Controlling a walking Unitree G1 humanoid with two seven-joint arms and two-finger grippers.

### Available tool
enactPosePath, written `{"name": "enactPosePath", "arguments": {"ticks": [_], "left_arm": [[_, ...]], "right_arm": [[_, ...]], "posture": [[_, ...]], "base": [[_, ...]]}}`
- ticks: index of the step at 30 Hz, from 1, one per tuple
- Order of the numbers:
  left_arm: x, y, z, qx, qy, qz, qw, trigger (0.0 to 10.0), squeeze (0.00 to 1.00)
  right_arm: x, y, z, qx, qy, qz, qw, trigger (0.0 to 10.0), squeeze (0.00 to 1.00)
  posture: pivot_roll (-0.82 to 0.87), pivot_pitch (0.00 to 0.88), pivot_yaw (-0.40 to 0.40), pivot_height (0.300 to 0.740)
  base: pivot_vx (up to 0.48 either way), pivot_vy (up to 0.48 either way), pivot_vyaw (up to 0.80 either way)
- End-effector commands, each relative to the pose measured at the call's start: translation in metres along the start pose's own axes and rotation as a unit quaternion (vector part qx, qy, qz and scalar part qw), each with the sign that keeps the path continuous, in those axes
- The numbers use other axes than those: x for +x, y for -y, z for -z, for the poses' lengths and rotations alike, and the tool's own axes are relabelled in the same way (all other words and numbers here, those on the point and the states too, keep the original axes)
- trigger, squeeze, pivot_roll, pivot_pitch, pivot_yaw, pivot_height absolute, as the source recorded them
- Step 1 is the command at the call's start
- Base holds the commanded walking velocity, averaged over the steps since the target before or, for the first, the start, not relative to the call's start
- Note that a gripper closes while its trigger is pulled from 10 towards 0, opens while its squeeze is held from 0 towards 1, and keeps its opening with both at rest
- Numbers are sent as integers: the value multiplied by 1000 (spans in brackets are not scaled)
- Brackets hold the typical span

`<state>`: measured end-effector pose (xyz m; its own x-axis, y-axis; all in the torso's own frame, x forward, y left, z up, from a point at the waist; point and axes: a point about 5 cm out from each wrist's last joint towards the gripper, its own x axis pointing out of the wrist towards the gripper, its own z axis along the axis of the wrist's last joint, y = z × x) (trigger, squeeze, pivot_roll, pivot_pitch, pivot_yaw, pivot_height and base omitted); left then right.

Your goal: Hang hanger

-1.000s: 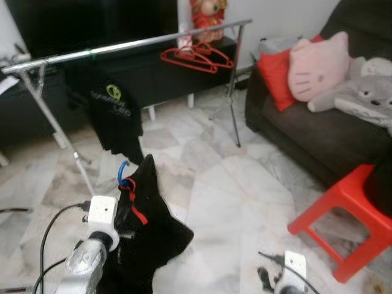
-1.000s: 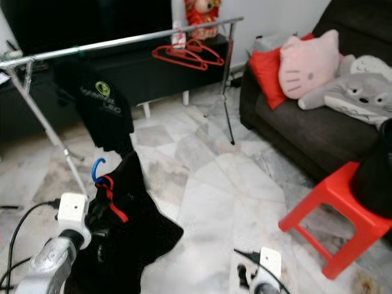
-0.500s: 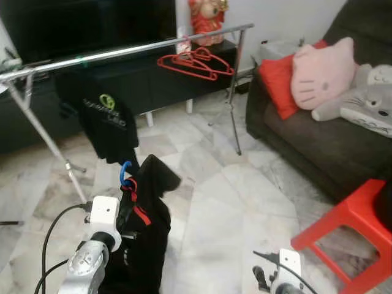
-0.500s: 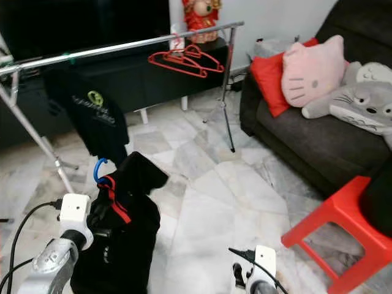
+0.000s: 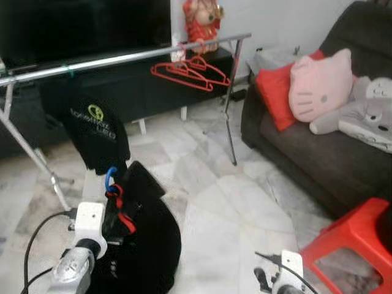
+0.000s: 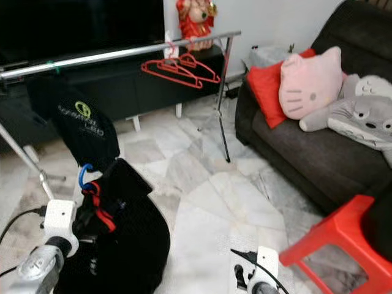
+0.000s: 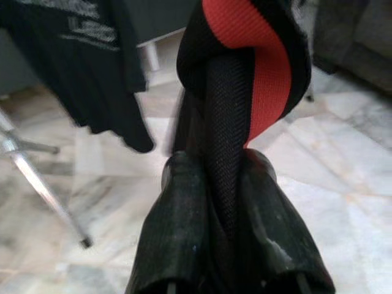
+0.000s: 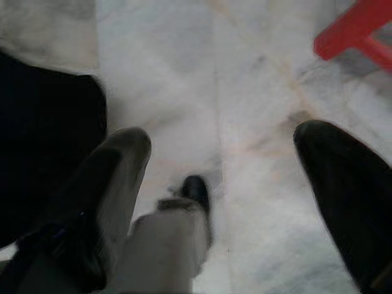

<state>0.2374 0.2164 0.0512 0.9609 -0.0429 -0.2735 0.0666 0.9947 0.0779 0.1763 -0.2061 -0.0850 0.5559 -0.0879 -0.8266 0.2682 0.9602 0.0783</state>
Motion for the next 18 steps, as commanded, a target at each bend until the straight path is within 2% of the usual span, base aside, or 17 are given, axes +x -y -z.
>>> {"name": "enactPosePath", "arguments": {"ticks": [1, 18], "left_arm": [[-3, -9, -4, 15, 9, -19, 1000, 10000, 0], [-2, -2, -2, 5, 7, -22, 1000, 10000, 0]], "right_arm": [[1, -5, -4, 4, 5, -11, 1000, 10000, 0], [1, -4, -4, -3, 3, -16, 1000, 10000, 0]], "posture": [[-36, 0, -50, 740], [-45, 0, -56, 740]], "base": [[300, 0, 0], [296, 0, 0]]}}
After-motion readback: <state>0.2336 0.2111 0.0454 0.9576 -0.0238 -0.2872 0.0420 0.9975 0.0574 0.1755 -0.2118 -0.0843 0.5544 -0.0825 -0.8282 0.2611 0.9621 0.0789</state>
